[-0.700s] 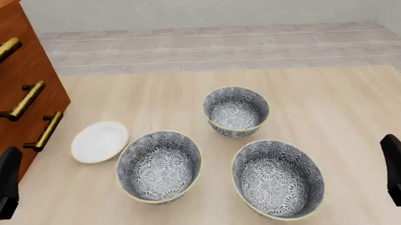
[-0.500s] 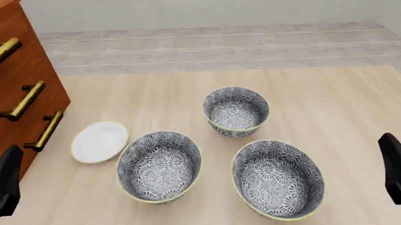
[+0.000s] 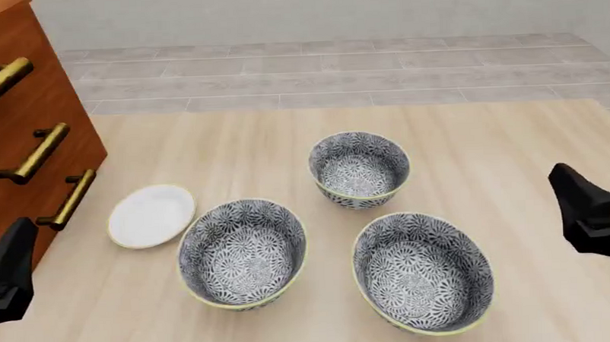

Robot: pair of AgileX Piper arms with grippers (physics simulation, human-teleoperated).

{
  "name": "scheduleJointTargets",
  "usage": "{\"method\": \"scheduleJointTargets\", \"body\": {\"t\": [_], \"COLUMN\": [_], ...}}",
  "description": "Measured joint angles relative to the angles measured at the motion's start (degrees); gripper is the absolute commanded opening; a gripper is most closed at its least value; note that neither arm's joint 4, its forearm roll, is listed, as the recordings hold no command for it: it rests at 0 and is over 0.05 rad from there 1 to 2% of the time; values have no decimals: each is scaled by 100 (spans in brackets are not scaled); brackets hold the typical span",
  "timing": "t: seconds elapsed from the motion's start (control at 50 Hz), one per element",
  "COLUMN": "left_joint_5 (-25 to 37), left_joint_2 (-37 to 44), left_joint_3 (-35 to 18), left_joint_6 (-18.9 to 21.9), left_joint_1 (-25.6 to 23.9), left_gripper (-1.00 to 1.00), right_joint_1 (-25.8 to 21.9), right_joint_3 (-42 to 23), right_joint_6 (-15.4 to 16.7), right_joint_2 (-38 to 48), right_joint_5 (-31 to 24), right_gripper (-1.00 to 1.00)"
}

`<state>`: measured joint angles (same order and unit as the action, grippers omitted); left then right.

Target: Stack the bowl at the front on the bowl in the middle.

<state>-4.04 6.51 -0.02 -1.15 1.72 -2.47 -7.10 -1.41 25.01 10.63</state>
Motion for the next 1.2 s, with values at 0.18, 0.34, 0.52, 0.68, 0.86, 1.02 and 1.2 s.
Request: {"method": "scheduleJointTargets", "body": {"t": [0.18,0.34,0.52,0.68,0.86,1.02,1.2], "left_joint_5": [-46,-54,-4,13,-55,-130,-163], "left_joint_2": [70,97,71,75,170,268,312], "left_joint_3": [0,1,-1,-2,-1,-1,-1], "left_joint_6": [-12,-18,-24,-30,-46,-53,-66], "left_joint_1": [17,25,26,14,4,-2,-2], "left_gripper": [100,100,100,100,100,100,100], "right_joint_1": [-200,-413,-641,-821,-972,-1131,-1298], "right_joint_3": [-651,-1250,-1877,-2350,-2834,-3274,-3765], "right_joint_6": [-193,-401,-494,-549,-633,-744,-865], "right_joint_2": [1005,1719,2369,2863,3397,3983,4605], "right_joint_5": [-92,-358,-714,-1003,-1337,-1660,-1972], "right_gripper": [100,100,100,100,100,100,100]}}
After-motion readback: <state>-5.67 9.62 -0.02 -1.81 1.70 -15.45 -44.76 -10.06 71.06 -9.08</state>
